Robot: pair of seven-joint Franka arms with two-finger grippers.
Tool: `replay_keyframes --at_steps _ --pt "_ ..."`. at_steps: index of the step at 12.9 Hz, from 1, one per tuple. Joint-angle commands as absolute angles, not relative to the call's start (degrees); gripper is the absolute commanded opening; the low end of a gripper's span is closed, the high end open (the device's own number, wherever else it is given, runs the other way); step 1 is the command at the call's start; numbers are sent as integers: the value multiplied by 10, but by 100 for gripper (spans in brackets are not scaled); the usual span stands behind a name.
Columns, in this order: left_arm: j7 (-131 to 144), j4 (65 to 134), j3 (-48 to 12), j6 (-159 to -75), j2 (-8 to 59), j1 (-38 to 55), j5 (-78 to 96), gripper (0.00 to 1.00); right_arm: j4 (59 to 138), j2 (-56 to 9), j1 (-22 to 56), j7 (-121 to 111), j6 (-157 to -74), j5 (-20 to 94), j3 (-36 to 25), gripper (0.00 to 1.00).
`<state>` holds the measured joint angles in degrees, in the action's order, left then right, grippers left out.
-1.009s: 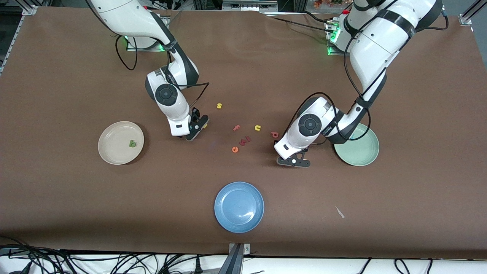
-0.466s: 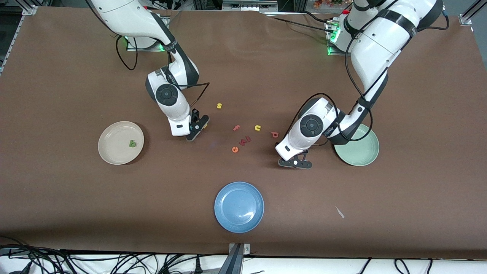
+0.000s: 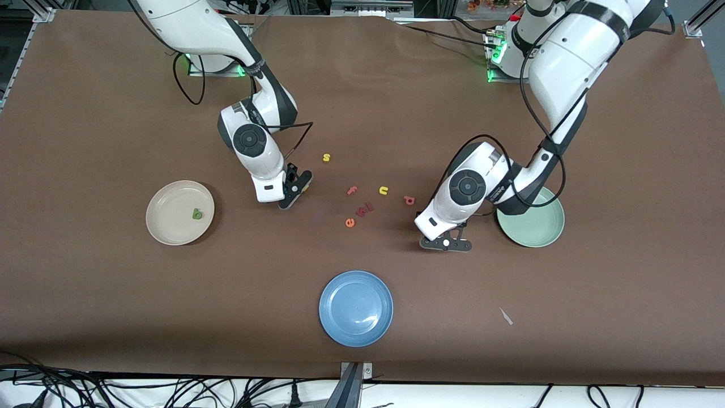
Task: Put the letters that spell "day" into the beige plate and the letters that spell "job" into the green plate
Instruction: 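Drop y on cream plate with the right gripper while the left gripper drops o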
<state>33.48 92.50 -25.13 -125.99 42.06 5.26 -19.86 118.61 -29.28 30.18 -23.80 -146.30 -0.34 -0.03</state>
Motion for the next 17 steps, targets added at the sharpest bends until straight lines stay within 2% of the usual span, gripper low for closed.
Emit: replay_keyframes --at_steps 1,3,5,8,12,15,16,17 --pt "341 940 -254 -1192 375 31 -217 0 1186 -293 305 -240 -1465 -6 0 0" --pt "294 943 -256 -1156 362 11 -217 0 1178 -278 301 -240 -1444 -4 -4 0" --pt "227 943 -257 -1129 354 -14 -214 0 1165 -252 301 -230 -1378 1 -25 0" --pt "136 967 -258 -1116 338 -52 -212 0 1168 -223 301 -205 -1306 4 -95 0" --pt "58 997 -258 -1118 330 -90 -213 0 1171 -221 298 -207 -1296 6 -192 0" --pt "47 1019 -258 -1128 330 -101 -219 0 1168 -247 261 -208 -1303 6 -207 0" --pt "47 1028 -257 -1142 330 -106 -219 0 1165 -251 246 -208 -1312 7 -207 24" --pt "47 1041 -257 -1168 330 -113 -219 0 1164 -251 237 -205 -1317 21 -207 99"
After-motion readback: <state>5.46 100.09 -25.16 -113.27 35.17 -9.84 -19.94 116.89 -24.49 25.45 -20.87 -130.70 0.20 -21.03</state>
